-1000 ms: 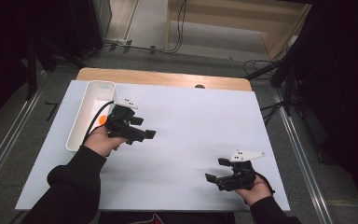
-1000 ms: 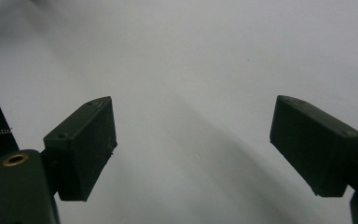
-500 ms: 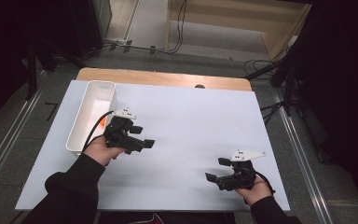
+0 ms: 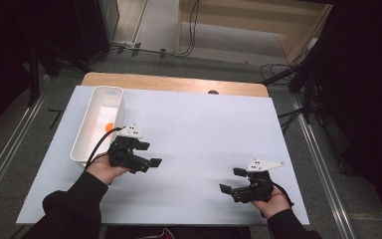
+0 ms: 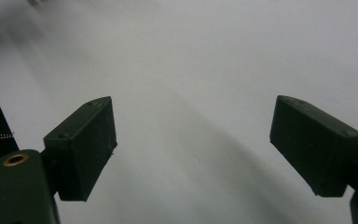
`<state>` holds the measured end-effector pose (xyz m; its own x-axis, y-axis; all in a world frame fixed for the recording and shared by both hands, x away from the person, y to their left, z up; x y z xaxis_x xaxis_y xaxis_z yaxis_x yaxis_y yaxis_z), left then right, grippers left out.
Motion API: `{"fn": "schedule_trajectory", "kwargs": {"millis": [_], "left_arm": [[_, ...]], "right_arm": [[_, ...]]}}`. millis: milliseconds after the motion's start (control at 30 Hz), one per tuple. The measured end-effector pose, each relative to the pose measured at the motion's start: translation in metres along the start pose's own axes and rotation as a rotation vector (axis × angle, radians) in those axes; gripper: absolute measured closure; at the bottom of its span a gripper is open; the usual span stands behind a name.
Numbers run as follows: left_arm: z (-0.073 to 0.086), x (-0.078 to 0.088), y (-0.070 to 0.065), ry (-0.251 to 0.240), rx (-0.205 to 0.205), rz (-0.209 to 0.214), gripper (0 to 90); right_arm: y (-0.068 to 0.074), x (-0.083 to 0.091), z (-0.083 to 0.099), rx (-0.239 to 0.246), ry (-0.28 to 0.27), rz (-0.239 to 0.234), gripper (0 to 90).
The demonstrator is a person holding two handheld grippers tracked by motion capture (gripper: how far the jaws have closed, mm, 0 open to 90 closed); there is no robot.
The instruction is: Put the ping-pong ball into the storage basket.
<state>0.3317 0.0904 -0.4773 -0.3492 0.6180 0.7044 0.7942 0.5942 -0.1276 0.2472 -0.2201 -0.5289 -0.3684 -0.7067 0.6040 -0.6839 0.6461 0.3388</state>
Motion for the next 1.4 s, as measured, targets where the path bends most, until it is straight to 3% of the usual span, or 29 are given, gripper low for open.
{"fn": "schedule_trajectory", "kwargs": {"millis": [300,400,633,833,967,1267,1400], "left_arm": [[0.01,0.002,-0.001,-0.025,0.001,0.002,22.7],[0.015,0.002,-0.001,-0.011,-0.005,0.001,22.7],[0.024,0.003,-0.005,-0.009,-0.061,-0.01,22.7],[0.033,0.009,-0.007,-0.015,-0.039,0.035,22.7],[0.04,0.01,-0.008,-0.016,-0.079,0.021,22.6],[0.054,0.013,-0.01,-0.007,-0.077,0.046,22.6],[0.06,0.014,-0.008,0.002,-0.079,0.035,22.6]], "right_arm": [[0.001,0.0,0.0,-0.009,0.0,-0.01,13.2],[0.001,0.0,0.0,-0.01,0.001,-0.009,13.2],[0.002,0.0,0.0,-0.006,0.004,-0.013,13.2],[0.002,0.0,0.0,-0.008,0.003,-0.012,13.2],[0.001,0.0,0.0,-0.005,0.002,-0.011,13.2],[0.001,0.0,0.0,-0.006,0.004,-0.01,13.2],[0.001,-0.001,0.0,-0.009,0.007,-0.012,13.2]]}}
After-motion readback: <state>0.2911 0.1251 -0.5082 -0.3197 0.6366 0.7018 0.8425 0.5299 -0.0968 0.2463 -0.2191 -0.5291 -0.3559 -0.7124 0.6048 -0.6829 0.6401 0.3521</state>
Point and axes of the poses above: each handheld gripper's, and its own axes: x roughly backward along the jaws, z roughly out of its underside, y roughly to its left, the point moved 6 cm from there along -x, roughly forward along the jaws, and after that the axes turned 7 degrees about -z, right-handed, at the moved point
